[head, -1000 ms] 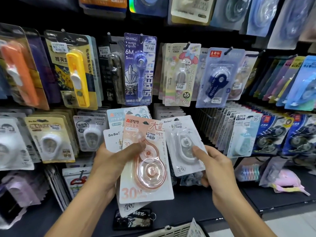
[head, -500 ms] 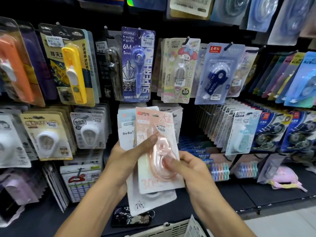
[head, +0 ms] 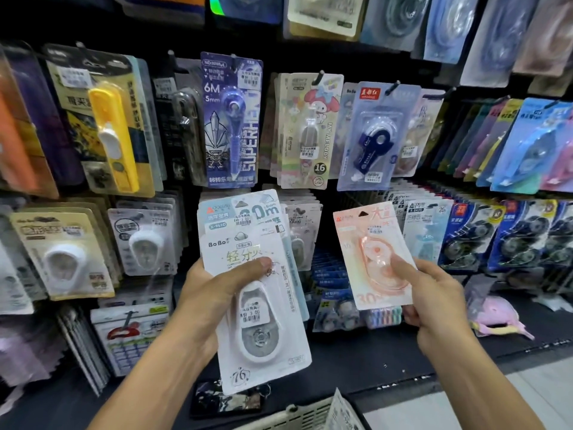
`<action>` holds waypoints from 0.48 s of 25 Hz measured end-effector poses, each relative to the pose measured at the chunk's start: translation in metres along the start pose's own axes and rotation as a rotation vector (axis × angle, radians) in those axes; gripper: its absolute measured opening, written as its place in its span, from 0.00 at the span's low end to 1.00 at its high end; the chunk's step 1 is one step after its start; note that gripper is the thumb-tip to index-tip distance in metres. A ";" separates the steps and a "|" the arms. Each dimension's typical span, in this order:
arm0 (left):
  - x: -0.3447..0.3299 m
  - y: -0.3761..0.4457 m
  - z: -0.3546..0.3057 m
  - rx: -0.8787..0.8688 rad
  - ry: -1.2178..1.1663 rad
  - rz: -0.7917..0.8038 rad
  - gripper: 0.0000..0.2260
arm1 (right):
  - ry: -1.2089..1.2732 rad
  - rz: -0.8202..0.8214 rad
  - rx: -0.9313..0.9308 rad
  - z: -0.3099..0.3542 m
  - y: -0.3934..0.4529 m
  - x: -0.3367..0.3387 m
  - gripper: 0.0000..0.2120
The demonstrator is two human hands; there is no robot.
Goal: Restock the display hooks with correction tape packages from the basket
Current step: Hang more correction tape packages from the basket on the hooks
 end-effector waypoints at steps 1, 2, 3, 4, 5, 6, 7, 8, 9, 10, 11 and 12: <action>-0.001 0.000 0.001 -0.003 -0.002 0.004 0.30 | 0.033 -0.009 -0.015 -0.002 0.001 0.002 0.07; -0.001 0.000 0.001 -0.006 -0.004 0.005 0.29 | 0.067 -0.031 -0.014 -0.003 0.004 0.006 0.09; -0.001 0.001 0.001 -0.009 -0.003 0.007 0.29 | 0.099 -0.055 -0.007 -0.002 0.006 0.010 0.10; 0.000 0.001 0.001 -0.012 -0.002 0.008 0.29 | 0.113 -0.067 0.000 -0.002 0.007 0.011 0.12; 0.000 0.001 0.001 -0.013 -0.004 0.008 0.30 | 0.102 -0.064 0.004 -0.001 0.008 0.011 0.14; 0.001 0.001 0.001 -0.016 -0.006 0.009 0.30 | 0.082 -0.055 0.005 -0.002 0.010 0.010 0.17; 0.001 0.002 0.001 -0.018 -0.009 0.008 0.30 | 0.065 -0.046 0.001 -0.002 0.010 0.008 0.19; 0.002 0.002 0.001 -0.020 -0.012 0.005 0.30 | 0.072 -0.037 -0.011 -0.004 0.010 0.006 0.20; 0.002 0.002 0.001 -0.023 -0.014 -0.003 0.30 | 0.100 -0.025 -0.031 -0.005 0.007 0.003 0.21; 0.003 0.003 0.001 -0.030 -0.014 -0.014 0.30 | 0.118 -0.004 -0.042 -0.006 0.000 -0.003 0.21; 0.003 0.003 0.001 -0.038 -0.009 -0.030 0.31 | 0.088 0.028 -0.019 -0.003 -0.010 -0.012 0.19; 0.003 0.003 0.001 -0.048 0.000 -0.048 0.31 | 0.025 0.118 0.040 0.002 -0.025 -0.028 0.17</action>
Point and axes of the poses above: each hand's wrist, its own y-axis towards the middle knuckle, its own x-axis out of the back of the hand, z = x × y, the point moved 10 cm from there along y, towards the middle knuckle, and after that the axes turned 6 degrees about -y, right-handed, at the moved point
